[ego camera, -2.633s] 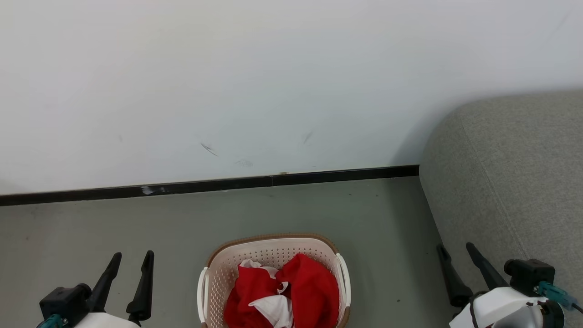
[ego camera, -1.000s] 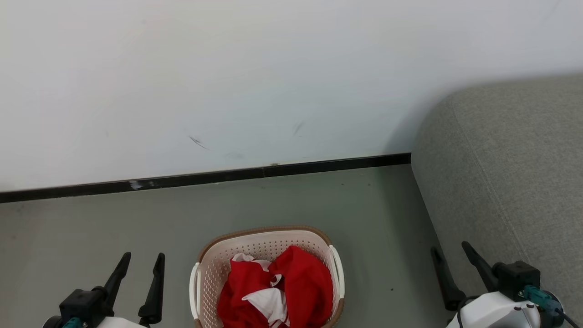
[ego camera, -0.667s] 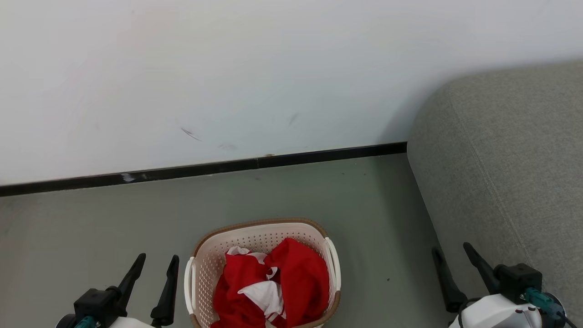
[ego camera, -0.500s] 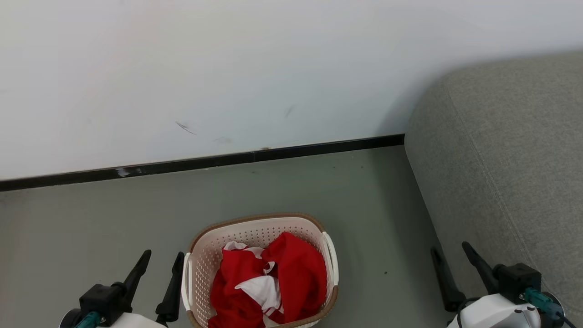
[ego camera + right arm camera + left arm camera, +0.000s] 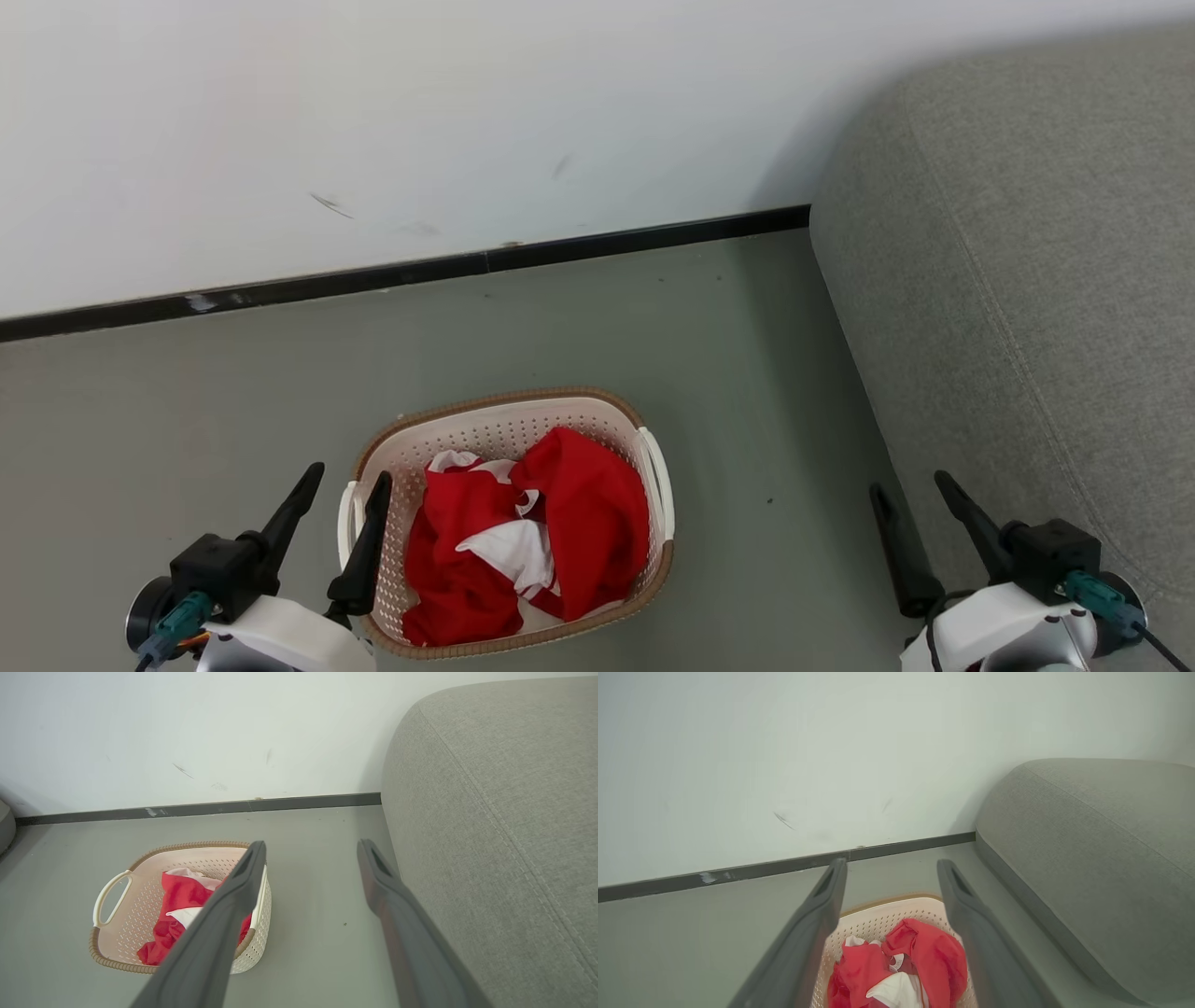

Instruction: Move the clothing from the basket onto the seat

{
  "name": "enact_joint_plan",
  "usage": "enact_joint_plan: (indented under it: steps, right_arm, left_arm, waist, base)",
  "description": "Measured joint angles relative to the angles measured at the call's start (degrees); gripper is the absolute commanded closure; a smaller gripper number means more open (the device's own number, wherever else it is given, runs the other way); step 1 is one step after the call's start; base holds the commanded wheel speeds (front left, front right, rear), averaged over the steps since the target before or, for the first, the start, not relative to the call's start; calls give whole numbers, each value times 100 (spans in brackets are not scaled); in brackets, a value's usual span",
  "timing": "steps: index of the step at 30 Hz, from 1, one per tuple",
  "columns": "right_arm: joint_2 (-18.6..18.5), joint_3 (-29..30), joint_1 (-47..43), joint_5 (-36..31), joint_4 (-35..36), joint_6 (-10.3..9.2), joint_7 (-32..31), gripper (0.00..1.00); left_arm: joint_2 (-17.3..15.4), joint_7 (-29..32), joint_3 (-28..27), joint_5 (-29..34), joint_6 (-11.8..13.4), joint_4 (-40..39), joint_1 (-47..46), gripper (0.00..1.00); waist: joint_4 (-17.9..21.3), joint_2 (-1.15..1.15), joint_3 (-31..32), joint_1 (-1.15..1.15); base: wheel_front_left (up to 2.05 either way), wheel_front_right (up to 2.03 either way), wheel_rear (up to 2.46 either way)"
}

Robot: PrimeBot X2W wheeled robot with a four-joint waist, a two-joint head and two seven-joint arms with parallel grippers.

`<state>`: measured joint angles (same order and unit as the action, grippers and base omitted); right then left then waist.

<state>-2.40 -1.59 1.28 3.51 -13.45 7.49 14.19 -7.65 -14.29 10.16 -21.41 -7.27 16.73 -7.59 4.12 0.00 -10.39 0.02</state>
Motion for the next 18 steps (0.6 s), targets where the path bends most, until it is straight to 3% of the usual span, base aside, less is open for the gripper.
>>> enact_joint_plan:
  steps: [18]
  right_arm:
    - [0, -279, 601, 420, 197, 0, 1, 0]
  left_arm:
    - [-347, -1, 916, -21, 0, 305, -734, 0]
  waist:
    - [310, 0, -955, 0]
  base:
    - [0, 0, 0]
